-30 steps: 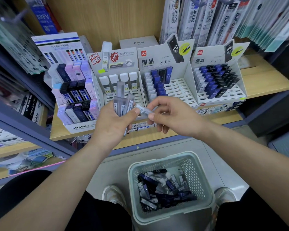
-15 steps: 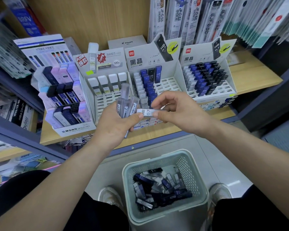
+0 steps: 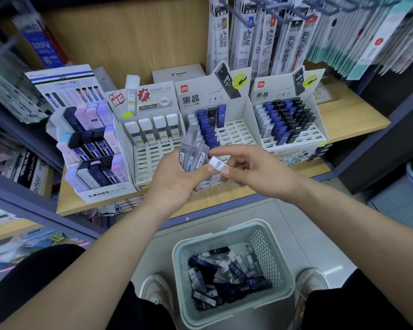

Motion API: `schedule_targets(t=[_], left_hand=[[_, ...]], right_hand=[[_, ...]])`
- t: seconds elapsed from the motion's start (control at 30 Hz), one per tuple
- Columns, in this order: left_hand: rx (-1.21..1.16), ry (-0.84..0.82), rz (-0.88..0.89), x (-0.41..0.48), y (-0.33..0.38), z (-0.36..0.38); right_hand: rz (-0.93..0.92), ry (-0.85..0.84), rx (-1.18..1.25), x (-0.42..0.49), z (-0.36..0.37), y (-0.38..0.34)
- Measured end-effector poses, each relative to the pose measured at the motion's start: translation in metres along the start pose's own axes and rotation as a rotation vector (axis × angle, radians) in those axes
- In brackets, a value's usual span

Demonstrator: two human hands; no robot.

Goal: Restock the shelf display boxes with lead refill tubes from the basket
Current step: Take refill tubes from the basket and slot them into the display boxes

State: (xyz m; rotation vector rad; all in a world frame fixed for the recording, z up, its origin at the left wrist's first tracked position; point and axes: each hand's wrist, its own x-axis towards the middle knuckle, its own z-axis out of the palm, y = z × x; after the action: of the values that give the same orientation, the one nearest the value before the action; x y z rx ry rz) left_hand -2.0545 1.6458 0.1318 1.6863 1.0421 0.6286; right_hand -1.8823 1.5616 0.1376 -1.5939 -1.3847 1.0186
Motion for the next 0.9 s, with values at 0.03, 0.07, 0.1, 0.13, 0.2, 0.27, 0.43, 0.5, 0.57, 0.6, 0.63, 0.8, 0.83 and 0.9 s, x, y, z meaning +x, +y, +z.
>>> schedule_targets(t=[0.03, 0.07, 0.1, 0.13, 0.2, 0.27, 0.43, 0.5, 0.57, 0.6, 0.63, 0.8, 0.83, 0.9], left_hand=[[0.006, 0.004, -0.008, 0.0, 0.001, 0.001], [0.007, 0.008, -0.02, 0.001, 0.001, 0.001], [0.002, 0.011, -0.031, 0.002, 0.001, 0.002], [-0.003, 0.011, -0.039, 0.003, 0.002, 0.003], [0.005, 0.004, -0.049, 0.006, 0.003, 0.006], [0.01, -0.011, -0.059, 0.008, 0.004, 0.01], [0.046, -0.055, -0.058, 0.015, 0.016, 0.012], [0.066, -0.081, -0.058, 0.021, 0.021, 0.009], [0.087, -0.093, -0.055, 0.028, 0.026, 0.007], [0.089, -0.098, -0.057, 0.031, 0.027, 0.006], [0.087, -0.108, -0.064, 0.034, 0.029, 0.006], [0.089, -0.207, -0.065, 0.05, 0.034, 0.028], [0.096, -0.219, -0.063, 0.054, 0.034, 0.036], [0.076, -0.228, -0.054, 0.058, 0.034, 0.05]], right_hand=[[0.006, 0.011, -0.005, -0.001, -0.002, 0.001], [0.02, 0.026, 0.002, -0.003, -0.004, 0.001], [0.034, 0.049, 0.019, -0.005, -0.006, 0.002], [0.044, 0.076, 0.041, -0.007, -0.008, 0.002], [0.057, 0.141, 0.072, -0.009, -0.012, 0.003], [0.066, 0.212, 0.081, -0.011, -0.018, 0.005], [0.077, 0.346, -0.031, -0.01, -0.044, 0.014], [0.077, 0.393, -0.024, -0.006, -0.059, 0.013], [0.077, 0.432, -0.023, 0.0, -0.075, 0.012], [0.074, 0.446, -0.039, 0.005, -0.082, 0.011], [0.072, 0.456, -0.054, 0.009, -0.088, 0.01], [0.071, 0.547, -0.16, 0.027, -0.124, 0.019], [0.069, 0.57, -0.176, 0.028, -0.131, 0.023], [0.062, 0.573, -0.214, 0.028, -0.141, 0.032]])
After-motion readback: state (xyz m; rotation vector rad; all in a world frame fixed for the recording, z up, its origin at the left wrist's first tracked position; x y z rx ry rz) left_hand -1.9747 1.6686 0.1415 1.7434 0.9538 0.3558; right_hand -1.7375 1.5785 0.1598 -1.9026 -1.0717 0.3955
